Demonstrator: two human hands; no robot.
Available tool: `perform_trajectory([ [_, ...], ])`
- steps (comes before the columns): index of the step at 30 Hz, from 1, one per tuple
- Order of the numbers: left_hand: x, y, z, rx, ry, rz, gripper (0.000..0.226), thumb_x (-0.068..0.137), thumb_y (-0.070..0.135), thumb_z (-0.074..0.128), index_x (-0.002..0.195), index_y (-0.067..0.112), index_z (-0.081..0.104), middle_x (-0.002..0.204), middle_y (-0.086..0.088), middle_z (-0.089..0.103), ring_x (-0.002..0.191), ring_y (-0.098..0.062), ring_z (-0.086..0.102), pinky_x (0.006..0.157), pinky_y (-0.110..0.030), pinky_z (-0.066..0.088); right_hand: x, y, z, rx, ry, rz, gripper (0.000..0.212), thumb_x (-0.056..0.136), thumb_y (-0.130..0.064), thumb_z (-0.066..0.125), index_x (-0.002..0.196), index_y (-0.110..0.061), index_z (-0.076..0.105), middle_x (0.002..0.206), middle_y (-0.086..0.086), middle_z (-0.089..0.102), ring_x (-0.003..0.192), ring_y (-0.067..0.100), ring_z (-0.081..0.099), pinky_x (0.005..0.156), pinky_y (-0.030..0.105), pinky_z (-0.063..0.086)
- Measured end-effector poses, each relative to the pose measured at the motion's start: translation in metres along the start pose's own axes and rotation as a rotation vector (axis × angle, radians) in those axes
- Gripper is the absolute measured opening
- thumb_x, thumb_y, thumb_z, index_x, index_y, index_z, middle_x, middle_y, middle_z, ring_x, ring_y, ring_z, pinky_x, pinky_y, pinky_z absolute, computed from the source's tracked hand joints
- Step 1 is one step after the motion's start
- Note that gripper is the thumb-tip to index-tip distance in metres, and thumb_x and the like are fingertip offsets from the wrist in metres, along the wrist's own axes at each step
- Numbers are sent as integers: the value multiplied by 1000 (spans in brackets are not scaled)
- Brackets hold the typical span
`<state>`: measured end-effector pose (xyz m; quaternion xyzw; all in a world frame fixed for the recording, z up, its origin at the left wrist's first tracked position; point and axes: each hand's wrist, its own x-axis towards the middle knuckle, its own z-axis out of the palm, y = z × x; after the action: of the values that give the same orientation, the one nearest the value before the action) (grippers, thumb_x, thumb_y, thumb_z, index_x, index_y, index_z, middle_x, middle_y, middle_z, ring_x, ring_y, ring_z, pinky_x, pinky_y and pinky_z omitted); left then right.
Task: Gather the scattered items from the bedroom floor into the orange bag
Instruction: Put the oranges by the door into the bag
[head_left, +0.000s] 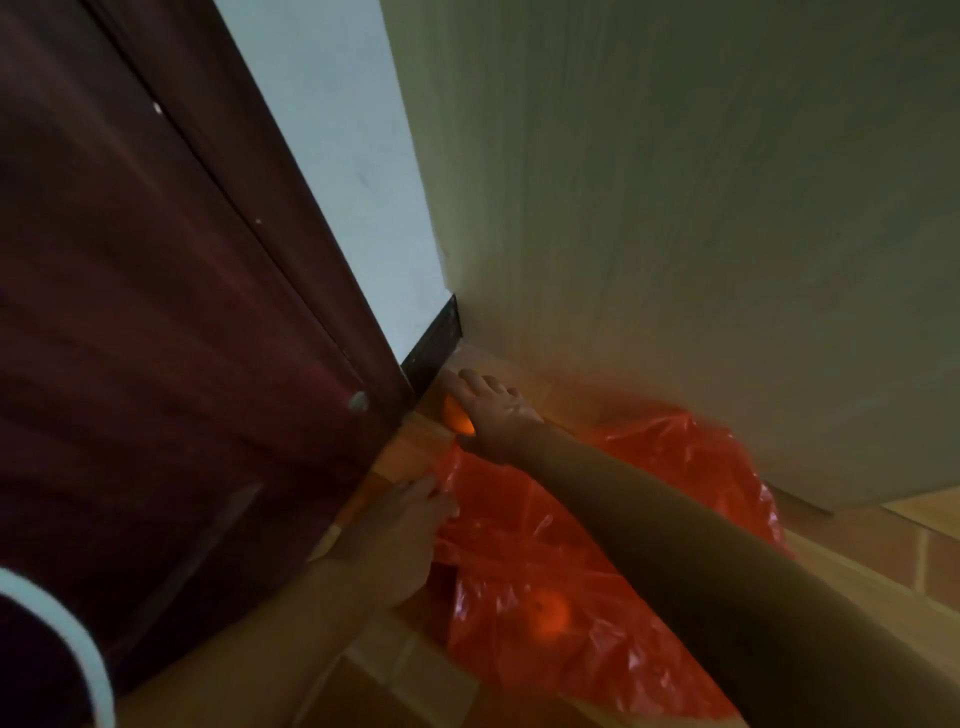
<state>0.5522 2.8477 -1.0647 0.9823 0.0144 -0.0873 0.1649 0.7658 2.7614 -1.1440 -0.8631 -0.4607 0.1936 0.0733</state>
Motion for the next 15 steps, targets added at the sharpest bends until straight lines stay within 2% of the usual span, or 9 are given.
perform_trajectory([
  [2,-5,-7,-2,-37,26,-23,44,65,8,73,103,29,70,112,6,63,99,-17,65,88,-23,48,8,-1,8,48,-27,17,85,94,-52,63,161,-28,18,166,7,17,145,39,32,108,57,43],
  [6,-11,-16,-6,-108,53,-127,34,71,10,54,95,26,71,112,8,62,97,-19,66,83,-33,55,12,-2,17,201,-17,50,63,102,-51,47,158,-32,27,164,5,23,139,38,39,106,51,46],
  [10,-4,-16,-16,-166,11,-168,23,77,13,55,92,20,71,106,8,59,91,-18,65,81,-35,55,7,-4,24,155,3,99,70,97,-40,66,154,-26,27,155,12,33,132,43,46,98,53,53],
  [12,3,-11,-20,-151,10,-169,12,83,20,61,91,21,70,104,12,55,88,-14,63,79,-35,54,-2,-3,23,180,38,112,65,98,-35,65,152,-25,29,150,12,36,126,42,48,95,52,52],
  [14,8,-5,-21,-146,24,-178,14,85,30,59,91,22,69,101,12,54,86,-11,61,77,-35,54,-14,1,14,239,102,138,62,95,-27,65,148,-26,33,146,9,38,122,40,49,95,51,51],
  [15,11,-1,-21,-145,30,-177,16,85,32,56,89,23,68,100,12,53,86,-10,61,76,-36,54,-22,4,8,263,137,154,68,90,-24,68,148,-28,34,146,7,38,123,40,48,96,51,51],
])
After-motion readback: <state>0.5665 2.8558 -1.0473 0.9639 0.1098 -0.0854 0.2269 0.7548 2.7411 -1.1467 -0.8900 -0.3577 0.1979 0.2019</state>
